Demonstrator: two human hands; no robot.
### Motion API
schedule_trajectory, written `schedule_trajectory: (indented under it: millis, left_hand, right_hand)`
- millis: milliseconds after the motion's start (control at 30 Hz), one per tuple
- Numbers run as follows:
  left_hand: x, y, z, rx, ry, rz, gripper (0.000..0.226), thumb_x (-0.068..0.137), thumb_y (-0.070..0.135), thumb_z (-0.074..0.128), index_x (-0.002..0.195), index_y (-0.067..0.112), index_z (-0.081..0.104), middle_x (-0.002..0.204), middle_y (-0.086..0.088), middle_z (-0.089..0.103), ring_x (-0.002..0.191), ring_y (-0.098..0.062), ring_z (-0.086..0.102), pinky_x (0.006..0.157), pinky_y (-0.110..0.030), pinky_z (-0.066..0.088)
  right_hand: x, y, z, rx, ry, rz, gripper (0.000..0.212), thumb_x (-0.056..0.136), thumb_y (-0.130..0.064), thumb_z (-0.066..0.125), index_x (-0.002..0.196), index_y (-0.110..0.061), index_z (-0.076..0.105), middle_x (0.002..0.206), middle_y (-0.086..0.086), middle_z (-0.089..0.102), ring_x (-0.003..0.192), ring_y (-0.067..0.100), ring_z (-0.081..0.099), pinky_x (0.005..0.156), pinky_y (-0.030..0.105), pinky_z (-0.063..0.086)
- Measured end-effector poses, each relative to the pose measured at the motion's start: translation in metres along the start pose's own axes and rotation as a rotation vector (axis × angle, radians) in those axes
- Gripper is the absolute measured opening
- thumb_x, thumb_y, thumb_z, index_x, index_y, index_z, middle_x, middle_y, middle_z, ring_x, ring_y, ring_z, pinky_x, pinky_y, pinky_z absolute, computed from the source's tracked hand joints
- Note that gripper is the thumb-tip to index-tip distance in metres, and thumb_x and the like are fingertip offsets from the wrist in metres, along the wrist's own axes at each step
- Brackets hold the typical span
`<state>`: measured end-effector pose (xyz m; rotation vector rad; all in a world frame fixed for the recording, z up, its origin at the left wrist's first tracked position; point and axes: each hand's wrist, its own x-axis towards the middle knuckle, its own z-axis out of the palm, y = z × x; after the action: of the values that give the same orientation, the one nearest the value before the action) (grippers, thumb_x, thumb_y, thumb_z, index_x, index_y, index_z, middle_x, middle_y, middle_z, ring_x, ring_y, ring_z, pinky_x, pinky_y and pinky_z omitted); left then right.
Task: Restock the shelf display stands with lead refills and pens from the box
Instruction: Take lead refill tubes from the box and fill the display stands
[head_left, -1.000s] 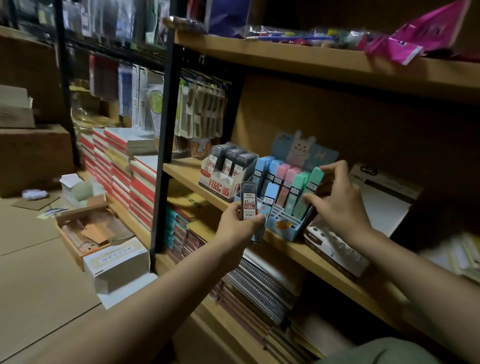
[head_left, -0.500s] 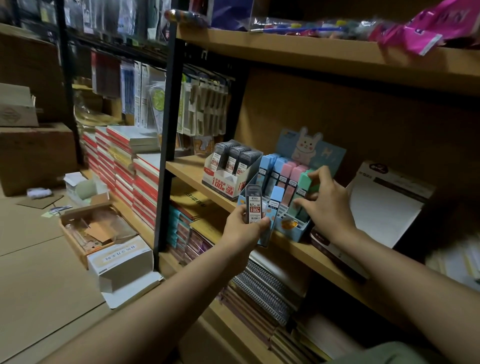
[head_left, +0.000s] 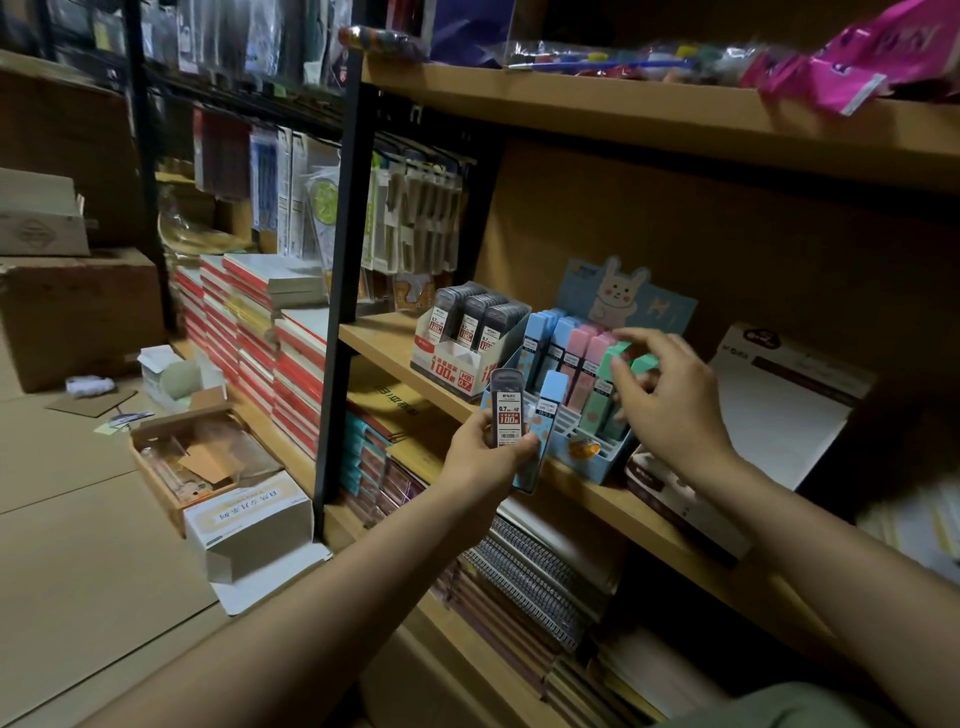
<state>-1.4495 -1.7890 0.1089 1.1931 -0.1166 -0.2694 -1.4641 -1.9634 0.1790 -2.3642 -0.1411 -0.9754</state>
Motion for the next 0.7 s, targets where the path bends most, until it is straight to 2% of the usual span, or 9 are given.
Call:
schedule_trajectory:
  millis: [67,133,167,300,400,500,533,600,700]
  left_hand:
    - [0.000,0.000,-0.001,-0.008,-0.020,0.006,0.037,0.091,0.000,0.059,0.127,0.008,0.051,0.118,-0.014,0.064,0.108,-0.030,0.063,0.091,-0.047,0.054]
    - [-0.001,0.001,-0.002,-0.022,-0.046,0.008,0.038,0.091,0.000,0.059,0.127,0.009,0.051,0.116,-0.015,0.065,0.106,-0.030,0.064,0.080,-0.041,0.057]
    - [-0.001,0.002,-0.002,-0.029,-0.061,0.009,0.038,0.091,0.000,0.059,0.128,0.009,0.051,0.117,-0.016,0.064,0.106,-0.031,0.064,0.076,-0.040,0.058]
    - [-0.002,0.007,-0.009,-0.004,-0.132,0.037,0.039,0.090,0.003,0.061,0.127,0.013,0.053,0.117,-0.015,0.065,0.104,-0.027,0.066,0.071,-0.034,0.058]
    - [0.001,0.007,-0.012,0.028,-0.126,0.040,0.032,0.092,0.007,0.059,0.123,0.014,0.054,0.112,-0.011,0.067,0.097,-0.023,0.069,0.069,-0.031,0.058]
    - [0.006,0.010,-0.019,0.005,-0.083,-0.021,0.019,0.099,0.017,0.049,0.118,0.015,0.053,0.104,-0.010,0.064,0.089,-0.022,0.064,0.085,-0.043,0.055]
    - [0.008,0.012,-0.024,0.011,-0.059,-0.036,0.017,0.101,0.018,0.046,0.117,0.014,0.052,0.099,-0.010,0.062,0.086,-0.021,0.061,0.087,-0.043,0.054]
    - [0.011,0.017,-0.034,0.014,-0.023,-0.047,0.013,0.101,0.012,0.044,0.110,0.016,0.052,0.093,-0.010,0.059,0.080,-0.019,0.059,0.080,-0.037,0.054]
    - [0.015,0.025,-0.046,0.003,0.004,-0.037,0.018,0.100,0.007,0.043,0.110,0.018,0.052,0.096,-0.011,0.059,0.081,-0.019,0.058,0.078,-0.035,0.053]
  right_hand:
    - [-0.002,-0.012,0.003,0.179,-0.178,0.100,0.032,0.093,-0.024,0.063,0.124,-0.023,0.055,0.097,0.003,0.066,0.071,0.008,0.069,0.061,0.021,0.057]
    - [-0.003,-0.019,0.009,0.151,-0.307,0.129,0.046,0.086,-0.028,0.072,0.127,-0.027,0.049,0.094,-0.002,0.065,0.073,0.011,0.070,0.067,0.029,0.059]
    - [-0.004,-0.022,0.012,0.119,-0.321,0.129,0.051,0.082,-0.027,0.077,0.125,-0.027,0.049,0.092,-0.003,0.065,0.072,0.011,0.071,0.067,0.031,0.060]
    - [-0.002,-0.028,0.017,0.075,-0.315,0.152,0.051,0.075,-0.022,0.084,0.117,-0.026,0.055,0.088,-0.004,0.068,0.065,0.008,0.071,0.066,0.030,0.061]
    - [0.005,-0.032,0.015,0.042,-0.336,0.149,0.045,0.072,-0.022,0.085,0.110,-0.026,0.060,0.093,0.002,0.068,0.073,0.017,0.072,0.073,0.037,0.061]
    - [0.029,-0.036,0.008,0.008,-0.264,0.093,0.041,0.075,-0.020,0.082,0.110,-0.023,0.062,0.091,-0.008,0.063,0.066,0.002,0.067,0.062,0.017,0.056]
    - [0.040,-0.037,0.005,-0.002,-0.215,0.074,0.039,0.077,-0.019,0.081,0.111,-0.021,0.062,0.090,-0.008,0.063,0.066,0.002,0.066,0.061,0.015,0.055]
    - [0.059,-0.037,0.002,-0.086,-0.125,0.009,0.032,0.081,-0.020,0.078,0.109,-0.021,0.063,0.092,-0.005,0.066,0.074,0.006,0.065,0.068,0.020,0.055]
    - [0.076,-0.034,0.012,-0.257,-0.127,-0.100,0.025,0.084,-0.024,0.075,0.106,-0.021,0.063,0.096,0.003,0.067,0.088,0.019,0.065,0.079,0.037,0.056]
